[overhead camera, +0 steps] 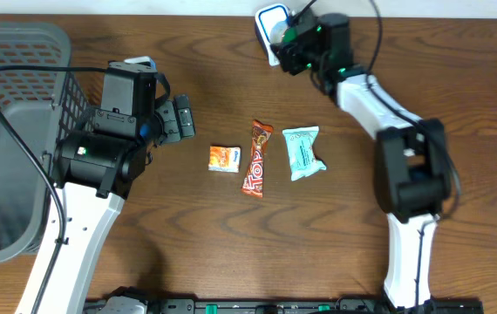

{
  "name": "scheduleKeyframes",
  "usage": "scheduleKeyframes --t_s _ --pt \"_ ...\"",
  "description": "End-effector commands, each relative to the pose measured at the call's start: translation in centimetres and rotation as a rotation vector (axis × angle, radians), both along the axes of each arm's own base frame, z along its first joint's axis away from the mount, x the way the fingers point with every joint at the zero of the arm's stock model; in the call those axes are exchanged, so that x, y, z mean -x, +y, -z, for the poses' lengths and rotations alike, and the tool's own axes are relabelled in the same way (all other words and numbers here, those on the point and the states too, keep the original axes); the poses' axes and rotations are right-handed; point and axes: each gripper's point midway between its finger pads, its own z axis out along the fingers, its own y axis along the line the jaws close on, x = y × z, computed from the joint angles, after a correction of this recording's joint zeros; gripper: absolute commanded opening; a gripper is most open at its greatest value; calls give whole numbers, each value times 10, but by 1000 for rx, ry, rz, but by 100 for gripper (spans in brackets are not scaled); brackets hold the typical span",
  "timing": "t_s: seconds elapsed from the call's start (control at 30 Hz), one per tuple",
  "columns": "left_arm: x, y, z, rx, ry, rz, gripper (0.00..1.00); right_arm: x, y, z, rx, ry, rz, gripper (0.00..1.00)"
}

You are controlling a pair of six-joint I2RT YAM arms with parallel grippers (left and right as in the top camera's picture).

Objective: Scan the item barcode
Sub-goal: 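Hold the jar label in front of the scanner window, then move the jar to the right table edge and release it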

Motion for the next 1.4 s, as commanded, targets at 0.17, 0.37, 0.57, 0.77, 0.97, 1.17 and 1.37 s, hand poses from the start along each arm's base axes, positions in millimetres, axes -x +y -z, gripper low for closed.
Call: scheduleKeyframes --t_s 0.17,0.37,0.57,0.77,0.97,1.17,1.37 --pt "-1 3 -1 -18 -3 3 98 59 -94 -73 112 193 244 57" --pt "-1 3 -1 -18 -3 3 98 117 -165 -25 136 553 415 56" --pt "-1 3 -1 -18 -3 3 98 138 -234 -7 110 679 563 60" --pt "-1 3 -1 -18 -4 3 98 155 -306 17 55 772 728 61" --pt "-1 3 -1 -18 -3 3 98 181 -376 58 -1 884 876 63" --pt "-1 3 -1 -18 -4 3 98 219 -438 101 -77 994 1009 63" --pt "-1 3 -1 -18 -4 3 98 261 -493 117 -165 1028 1152 62"
